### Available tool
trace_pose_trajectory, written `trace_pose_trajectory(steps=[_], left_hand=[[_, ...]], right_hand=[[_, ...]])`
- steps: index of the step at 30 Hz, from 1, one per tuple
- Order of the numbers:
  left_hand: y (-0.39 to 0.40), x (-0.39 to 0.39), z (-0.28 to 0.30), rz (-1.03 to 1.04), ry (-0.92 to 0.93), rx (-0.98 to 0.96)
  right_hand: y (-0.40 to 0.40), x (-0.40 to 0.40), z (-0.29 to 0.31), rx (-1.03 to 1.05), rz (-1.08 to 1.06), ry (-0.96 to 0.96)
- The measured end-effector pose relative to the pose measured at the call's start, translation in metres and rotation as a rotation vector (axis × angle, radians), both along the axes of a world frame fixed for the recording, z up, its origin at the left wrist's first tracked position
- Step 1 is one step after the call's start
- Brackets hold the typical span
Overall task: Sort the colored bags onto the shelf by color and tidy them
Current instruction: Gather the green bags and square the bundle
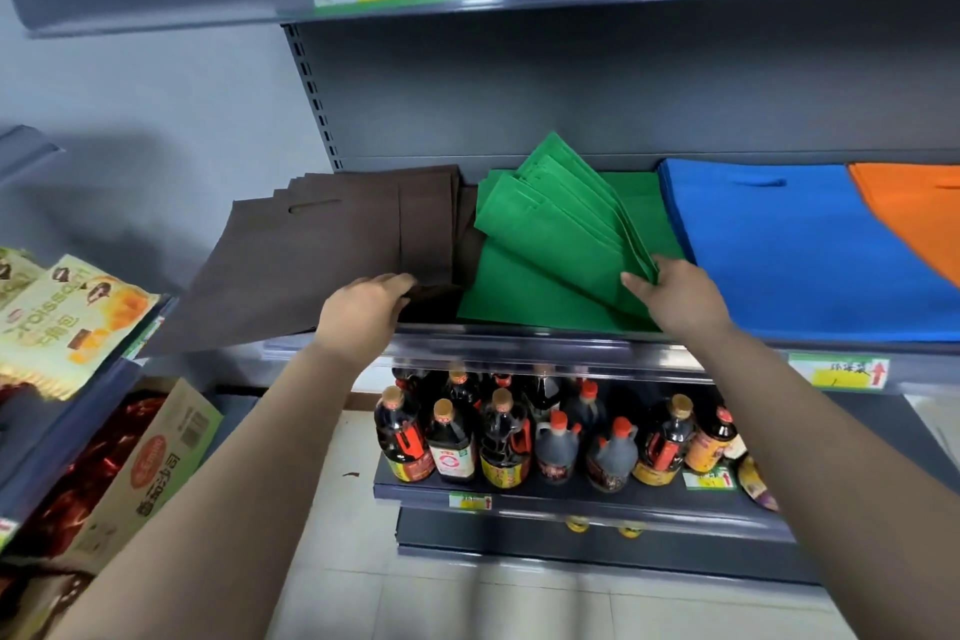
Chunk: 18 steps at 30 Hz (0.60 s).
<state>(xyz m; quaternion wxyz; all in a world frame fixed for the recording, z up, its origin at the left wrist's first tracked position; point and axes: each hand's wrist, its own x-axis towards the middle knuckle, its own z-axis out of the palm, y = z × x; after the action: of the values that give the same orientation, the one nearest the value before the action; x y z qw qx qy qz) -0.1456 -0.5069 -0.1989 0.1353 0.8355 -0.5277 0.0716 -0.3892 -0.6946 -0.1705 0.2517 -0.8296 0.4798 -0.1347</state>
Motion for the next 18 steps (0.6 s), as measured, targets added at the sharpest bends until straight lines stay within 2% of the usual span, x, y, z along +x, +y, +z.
trace_pose_trajectory(steps=[5,11,18], left_hand=[[-0.008,-0.008,0.007,-0.039,0.031,0.134],[-0.045,-0.036,0.011,-0.202,0.02,0.285],[-0.076,-0.02,0.017,-0.262,0.134,0.442]], right_hand=[[0.004,0.005,-0.002,-0.001,-0.01,0.014],[0.003,0.007,-0.002,0.015,-0.047,0.021],[0.0,0.008,-0.003,0.014,-0.045,0.051]])
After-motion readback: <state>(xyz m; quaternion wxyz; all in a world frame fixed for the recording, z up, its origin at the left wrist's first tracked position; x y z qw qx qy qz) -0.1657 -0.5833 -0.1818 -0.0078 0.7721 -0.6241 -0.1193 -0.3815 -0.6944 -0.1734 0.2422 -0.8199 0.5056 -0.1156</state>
